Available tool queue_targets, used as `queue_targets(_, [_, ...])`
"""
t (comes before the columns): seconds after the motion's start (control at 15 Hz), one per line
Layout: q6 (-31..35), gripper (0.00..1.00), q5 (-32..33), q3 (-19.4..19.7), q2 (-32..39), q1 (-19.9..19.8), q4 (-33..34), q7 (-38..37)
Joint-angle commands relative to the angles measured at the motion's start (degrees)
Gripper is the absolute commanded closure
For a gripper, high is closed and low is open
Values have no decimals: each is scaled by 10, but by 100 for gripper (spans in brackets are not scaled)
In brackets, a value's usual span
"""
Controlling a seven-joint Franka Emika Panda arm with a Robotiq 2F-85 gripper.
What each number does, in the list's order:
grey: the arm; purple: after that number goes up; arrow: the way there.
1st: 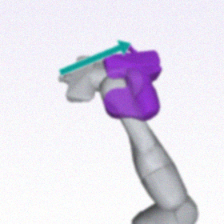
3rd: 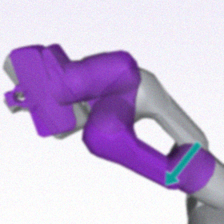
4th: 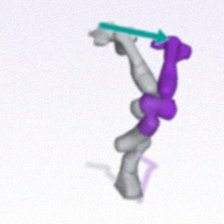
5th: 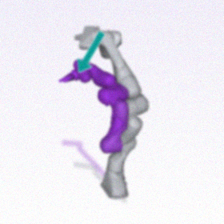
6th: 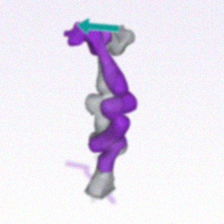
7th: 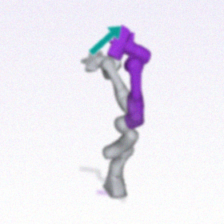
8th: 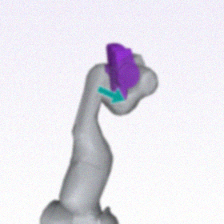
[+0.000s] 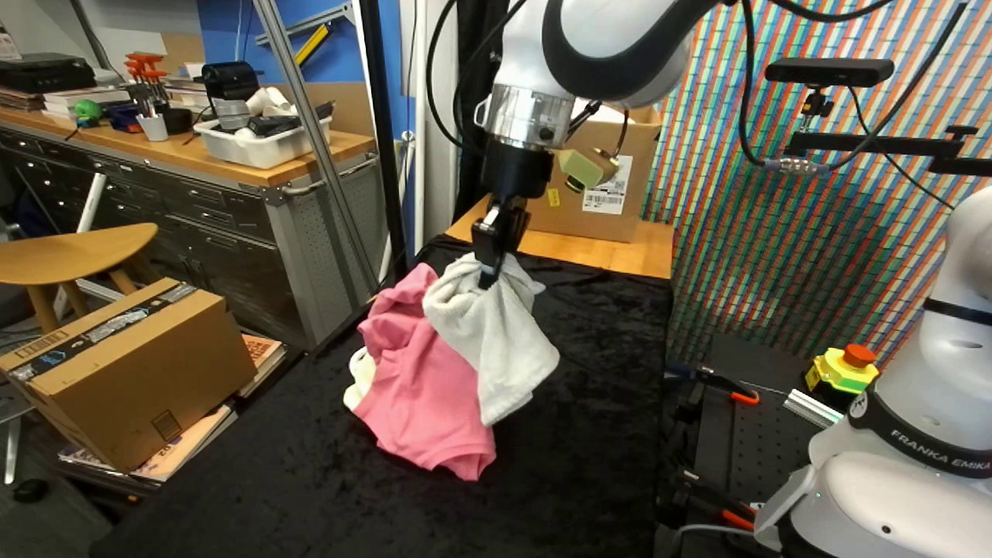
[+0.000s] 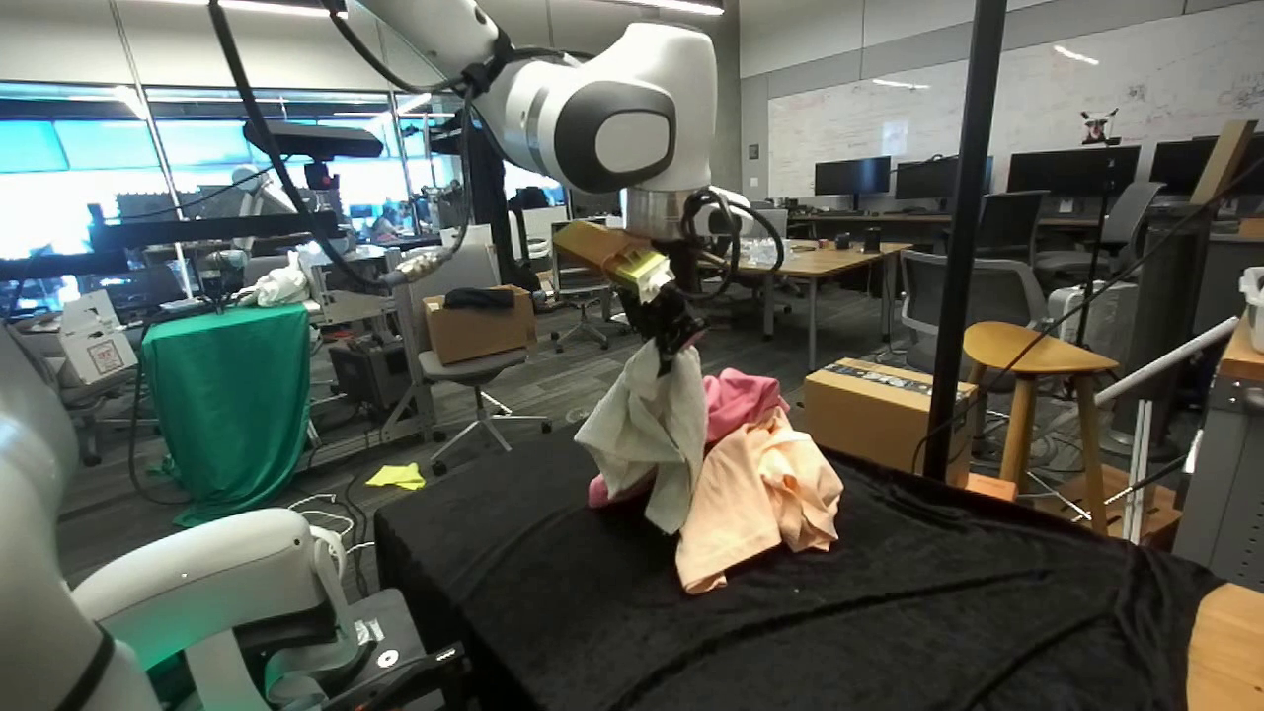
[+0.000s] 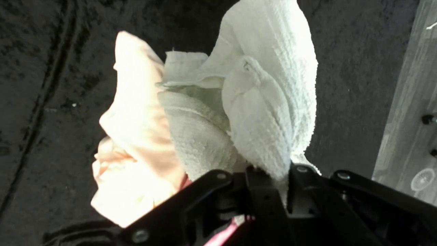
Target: Pile the items on the black tablecloth together.
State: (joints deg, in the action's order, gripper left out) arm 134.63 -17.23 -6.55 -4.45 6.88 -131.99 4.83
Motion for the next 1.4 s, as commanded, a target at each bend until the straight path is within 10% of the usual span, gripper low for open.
queue_targets(0.0, [29,91,7,1,19,-1,58,-43])
queue_targets(1.2, [59,90,116,5,167,10,121,-156])
queue_targets(1.33, [58,63,118,5,163,11,118,-156])
